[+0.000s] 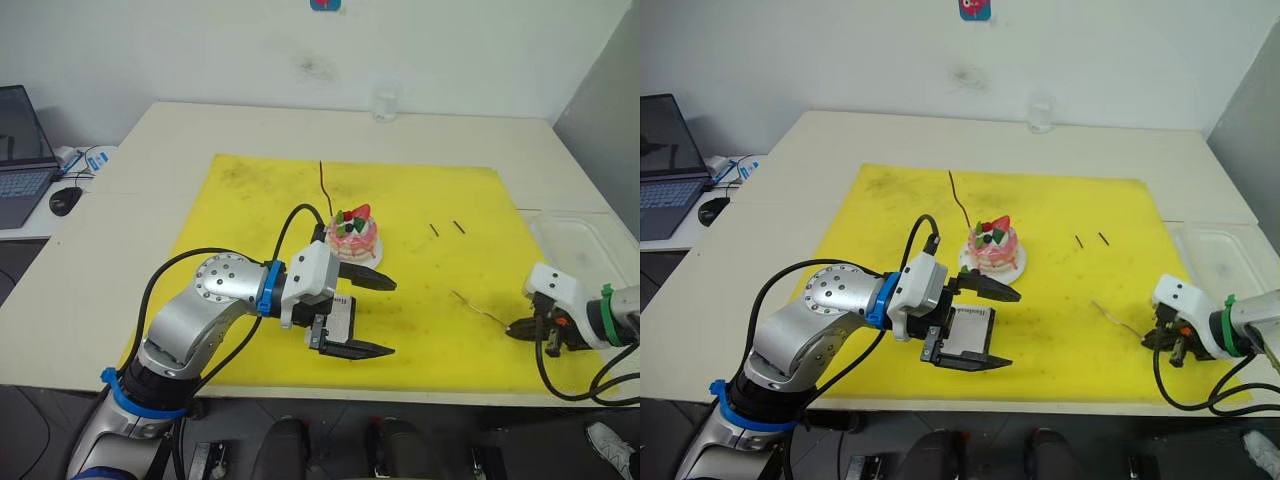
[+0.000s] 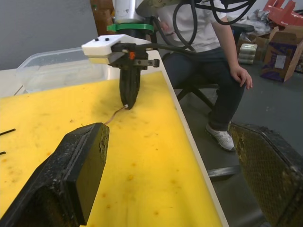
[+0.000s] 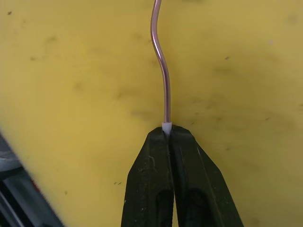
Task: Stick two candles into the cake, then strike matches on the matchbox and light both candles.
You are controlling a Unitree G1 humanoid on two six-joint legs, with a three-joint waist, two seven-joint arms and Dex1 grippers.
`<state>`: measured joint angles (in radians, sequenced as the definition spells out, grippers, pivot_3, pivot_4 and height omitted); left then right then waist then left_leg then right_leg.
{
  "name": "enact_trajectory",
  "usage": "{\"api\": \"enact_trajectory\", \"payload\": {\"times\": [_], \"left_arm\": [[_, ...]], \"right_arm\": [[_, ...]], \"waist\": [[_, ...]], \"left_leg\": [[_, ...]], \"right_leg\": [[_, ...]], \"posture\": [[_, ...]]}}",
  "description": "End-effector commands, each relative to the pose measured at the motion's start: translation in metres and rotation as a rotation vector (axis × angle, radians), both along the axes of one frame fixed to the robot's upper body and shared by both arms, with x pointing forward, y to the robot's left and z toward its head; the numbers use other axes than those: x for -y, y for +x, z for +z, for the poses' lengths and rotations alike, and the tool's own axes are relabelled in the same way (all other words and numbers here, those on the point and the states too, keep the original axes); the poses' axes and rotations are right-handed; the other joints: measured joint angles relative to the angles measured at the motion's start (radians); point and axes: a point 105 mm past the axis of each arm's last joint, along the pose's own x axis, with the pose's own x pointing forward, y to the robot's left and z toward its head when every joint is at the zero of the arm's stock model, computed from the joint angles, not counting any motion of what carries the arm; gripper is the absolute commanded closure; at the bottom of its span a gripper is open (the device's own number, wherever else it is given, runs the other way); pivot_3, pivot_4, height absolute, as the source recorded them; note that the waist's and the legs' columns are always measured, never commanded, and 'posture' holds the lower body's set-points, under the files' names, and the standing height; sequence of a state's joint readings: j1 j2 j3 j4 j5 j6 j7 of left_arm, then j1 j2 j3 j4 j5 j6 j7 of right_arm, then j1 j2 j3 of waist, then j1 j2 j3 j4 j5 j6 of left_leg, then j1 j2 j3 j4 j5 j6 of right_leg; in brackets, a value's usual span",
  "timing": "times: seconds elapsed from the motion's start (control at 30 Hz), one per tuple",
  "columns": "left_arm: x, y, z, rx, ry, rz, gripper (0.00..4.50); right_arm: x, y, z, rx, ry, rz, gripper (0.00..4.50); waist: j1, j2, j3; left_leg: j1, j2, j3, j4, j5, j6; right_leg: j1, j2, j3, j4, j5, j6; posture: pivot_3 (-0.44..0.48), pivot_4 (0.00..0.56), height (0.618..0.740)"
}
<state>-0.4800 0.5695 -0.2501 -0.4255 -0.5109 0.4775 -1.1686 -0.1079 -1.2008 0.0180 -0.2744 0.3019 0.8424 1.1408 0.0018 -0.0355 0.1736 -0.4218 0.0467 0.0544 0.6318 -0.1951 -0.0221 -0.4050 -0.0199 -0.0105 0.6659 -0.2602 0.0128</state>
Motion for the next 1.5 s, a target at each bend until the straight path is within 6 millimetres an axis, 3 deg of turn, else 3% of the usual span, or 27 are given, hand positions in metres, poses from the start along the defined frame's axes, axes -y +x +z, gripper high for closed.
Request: {"api": "enact_trajectory", "payload": {"times": [0.03, 0.23, 0.4, 0.63, 0.93, 1.2, 1.5], "left_arm": [[0.000, -0.006, 0.010, 0.034, -0.021, -0.020, 0.00], [-0.004, -0.004, 0.009, 0.033, -0.017, -0.005, 0.00], [-0.015, 0.007, 0.014, 0.029, -0.048, 0.089, 0.00], [-0.031, 0.031, 0.023, -0.001, -0.198, 0.355, 0.00], [-0.040, 0.046, 0.014, -0.040, -0.333, 0.649, 0.00], [-0.047, 0.043, 0.012, -0.038, -0.322, 0.704, 0.00], [-0.054, 0.041, 0.008, -0.034, -0.280, 0.701, 0.00]], "right_arm": [[-0.008, -0.006, 0.004, -0.012, 0.020, 0.008, 4.47], [-0.031, 0.004, 0.025, 0.053, 0.142, 0.017, 4.47], [-0.083, 0.041, 0.084, 0.353, 0.432, 0.131, 4.47], [-0.136, 0.089, 0.125, 0.763, 0.764, 0.061, 4.47], [-0.169, 0.110, 0.110, 0.943, 0.974, -0.086, 4.47], [-0.191, 0.100, 0.096, 0.870, 1.063, -0.084, 4.47], [-0.195, 0.113, 0.083, 0.847, 1.062, -0.141, 4.47]], "waist": [[-0.001, 0.000, 0.000], [-0.005, 0.000, 0.000], [-0.017, -0.001, 0.000], [-0.012, -0.001, 0.000], [-0.004, -0.001, 0.000], [-0.005, -0.001, 0.000], [-0.008, -0.001, 0.000]], "left_leg": [[0.001, 0.000, 0.000, 0.000, 0.000, 0.000], [0.002, 0.000, -0.001, 0.000, 0.000, 0.000], [0.003, 0.000, 0.002, 0.000, 0.000, 0.000], [0.001, 0.000, -0.001, -0.001, 0.000, 0.000], [-0.001, 0.001, 0.000, 0.000, 0.000, 0.000], [0.004, 0.002, 0.001, 0.000, 0.000, 0.000], [0.007, 0.002, 0.000, 0.000, 0.001, 0.000]], "right_leg": [[0.001, 0.001, 0.000, 0.000, 0.000, 0.000], [0.001, 0.001, 0.000, 0.000, 0.000, 0.000], [0.000, 0.002, 0.001, 0.001, 0.001, 0.000], [0.000, 0.003, 0.001, 0.001, 0.001, -0.001], [-0.001, 0.000, 0.002, 0.000, 0.002, 0.000], [-0.001, 0.000, 0.003, 0.008, 0.001, -0.002], [-0.001, 0.002, 0.002, 0.014, -0.001, -0.006]], "posture": [[0.000, 0.150, 0.740], [0.000, 0.150, 0.740], [0.000, 0.150, 0.740], [0.000, 0.150, 0.740], [0.000, 0.150, 0.740], [0.000, 0.150, 0.740], [0.000, 0.150, 0.740]]}}
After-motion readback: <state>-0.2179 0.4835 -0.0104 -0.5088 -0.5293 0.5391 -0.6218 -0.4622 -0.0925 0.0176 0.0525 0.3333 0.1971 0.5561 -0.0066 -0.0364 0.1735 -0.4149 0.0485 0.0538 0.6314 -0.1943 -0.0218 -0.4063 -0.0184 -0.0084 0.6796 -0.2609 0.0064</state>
